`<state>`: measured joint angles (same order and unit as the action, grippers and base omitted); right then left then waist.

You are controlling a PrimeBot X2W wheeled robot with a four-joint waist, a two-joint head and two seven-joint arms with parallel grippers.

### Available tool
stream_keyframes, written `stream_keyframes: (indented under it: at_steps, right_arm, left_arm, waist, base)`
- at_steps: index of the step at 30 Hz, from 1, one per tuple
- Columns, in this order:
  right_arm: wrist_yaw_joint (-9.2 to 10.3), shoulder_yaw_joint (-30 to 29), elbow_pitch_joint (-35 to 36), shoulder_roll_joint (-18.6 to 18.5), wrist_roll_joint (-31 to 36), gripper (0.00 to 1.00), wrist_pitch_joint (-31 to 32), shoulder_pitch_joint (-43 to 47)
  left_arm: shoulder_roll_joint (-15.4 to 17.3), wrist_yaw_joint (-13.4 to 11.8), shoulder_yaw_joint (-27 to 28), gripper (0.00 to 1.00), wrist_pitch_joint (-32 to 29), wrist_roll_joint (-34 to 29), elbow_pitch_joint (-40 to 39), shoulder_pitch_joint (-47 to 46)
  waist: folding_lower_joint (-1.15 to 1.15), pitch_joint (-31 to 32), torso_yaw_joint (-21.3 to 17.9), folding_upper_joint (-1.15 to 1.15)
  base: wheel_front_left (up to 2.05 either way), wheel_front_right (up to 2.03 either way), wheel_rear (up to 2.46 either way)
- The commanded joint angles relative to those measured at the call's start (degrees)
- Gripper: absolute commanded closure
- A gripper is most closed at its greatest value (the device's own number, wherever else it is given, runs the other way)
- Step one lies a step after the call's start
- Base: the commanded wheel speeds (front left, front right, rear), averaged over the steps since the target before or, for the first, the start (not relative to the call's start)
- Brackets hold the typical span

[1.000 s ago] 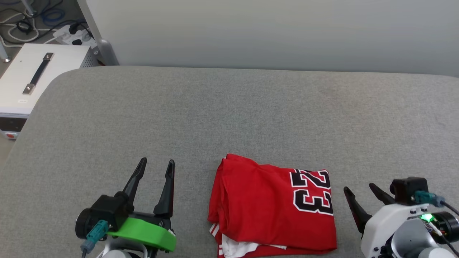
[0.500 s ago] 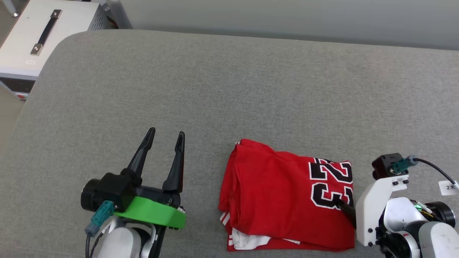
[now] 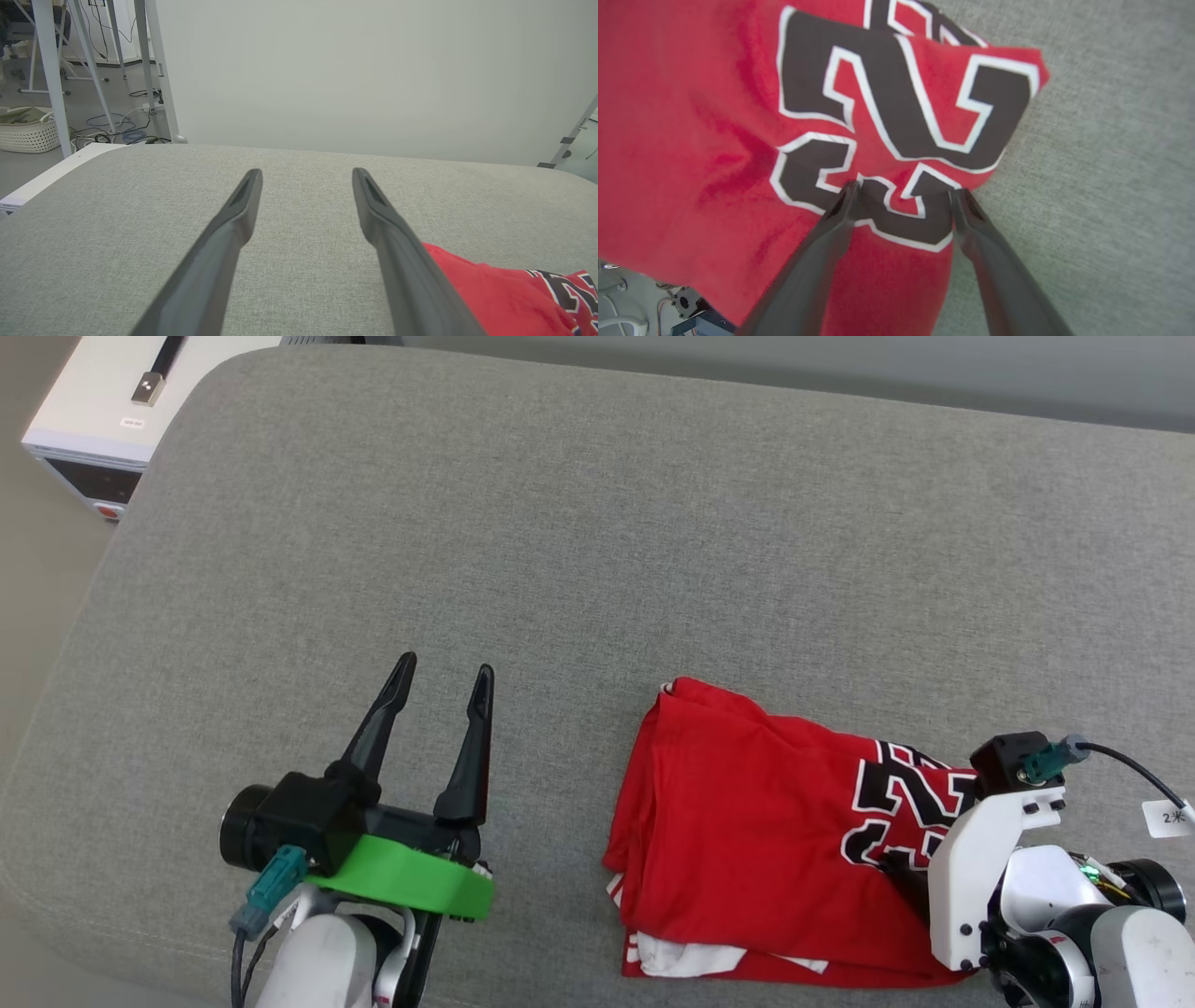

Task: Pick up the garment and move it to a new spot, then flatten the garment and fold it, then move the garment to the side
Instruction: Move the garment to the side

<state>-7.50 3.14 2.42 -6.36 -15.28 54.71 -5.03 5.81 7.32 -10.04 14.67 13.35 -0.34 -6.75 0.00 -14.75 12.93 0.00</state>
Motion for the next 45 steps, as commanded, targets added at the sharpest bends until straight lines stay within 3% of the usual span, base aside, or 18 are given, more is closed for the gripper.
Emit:
stream_keyframes:
  at_steps: [1, 2, 3, 11, 14, 18, 19, 27, 33, 36, 40, 45]
  right_arm:
    - [0.01, 1.4, -2.6, 0.3, -0.5, 0.43, -0.2, -0.2]
    - [0.01, 1.7, -3.0, 0.0, -0.6, 0.63, -0.6, -0.2]
    - [0.01, 2.3, -3.5, -0.4, -0.7, 1.0, -1.1, -0.2]
    - [0.01, 5.3, -3.9, -4.4, -1.3, 1.0, -8.8, -2.7]
    - [0.01, 7.6, -2.5, -8.0, -1.1, 1.0, -10.9, -3.4]
    - [0.01, 12.5, 0.3, -15.1, -1.2, 1.0, -13.2, -4.4]
    - [0.01, 14.8, 1.2, -19.0, -1.7, 1.0, -13.9, -5.0]
    - [0.01, 21.8, 3.5, -32.6, -3.9, 1.0, -17.9, -7.3]
    - [0.01, 26.8, 3.8, -43.0, -4.6, 1.0, -19.9, -10.7]
    - [0.01, 27.4, 3.4, -46.5, -4.4, 1.0, -20.8, -12.8]
    - [0.01, 25.5, 0.5, -48.7, -3.7, 1.0, -23.7, -15.5]
    - [0.01, 19.7, -6.5, -47.5, -1.8, 1.0, -29.7, -20.0]
  left_arm:
    - [-0.2, 0.2, 0.0, 0.0, 0.3, -0.3, 0.2, -1.1]
    - [-0.2, 0.2, 0.0, 0.0, 0.3, -0.3, 0.2, -1.2]
    - [-0.2, 0.2, -0.1, 0.0, 0.3, -0.3, 0.3, -1.2]
    - [0.1, 0.2, -0.4, 0.0, 0.3, 0.0, 1.2, -0.8]
    - [0.5, 0.2, -0.9, 0.0, 0.3, 0.4, 1.5, -0.5]
    - [1.1, 0.2, -1.7, 0.0, 0.3, 1.2, 1.8, 0.1]
    - [1.4, 0.2, -2.2, 0.0, 0.3, 1.3, 2.0, 0.5]
    - [3.2, 0.2, -5.8, 0.0, 0.3, 1.2, 3.0, 1.6]
    - [4.1, 0.2, -8.5, 0.0, 0.3, 0.8, 1.8, 0.0]
    - [4.5, 0.2, -9.9, 0.0, 0.3, 0.3, 1.1, -1.6]
    - [5.5, 0.2, -12.0, 0.0, 0.3, -0.8, -0.1, -4.7]
    - [6.9, 0.2, -12.9, 0.0, 0.3, -2.3, -2.3, -9.5]
  waist:
    - [0.0, -0.3, 0.3, 0.0]
    - [0.0, -0.2, 0.3, 0.0]
    - [0.0, -0.2, 0.2, 0.0]
    - [0.0, 1.7, -1.7, 0.0]
    - [0.0, 2.8, -3.0, 0.0]
    - [0.0, 4.2, -5.5, 0.0]
    - [0.0, 4.7, -7.0, 0.0]
    - [0.0, 5.7, -14.1, 0.0]
    - [0.0, 2.4, -20.2, 0.0]
    - [0.0, -0.3, -22.8, 0.0]
    - [0.0, -5.1, -25.6, 0.0]
    - [0.0, -12.0, -28.2, 0.0]
  base:
    - [0.0, 0.0, 0.0]
    - [0.0, 0.0, 0.0]
    - [0.0, 0.0, 0.0]
    - [0.0, 0.0, 0.0]
    - [0.0, 0.0, 0.0]
    - [0.0, 0.0, 0.0]
    - [0.0, 0.0, 0.0]
    - [0.0, 0.0, 0.0]
    - [0.0, 0.0, 0.0]
    - [0.0, 0.0, 0.0]
    - [0.0, 0.0, 0.0]
    - [0.0, 0.0, 0.0]
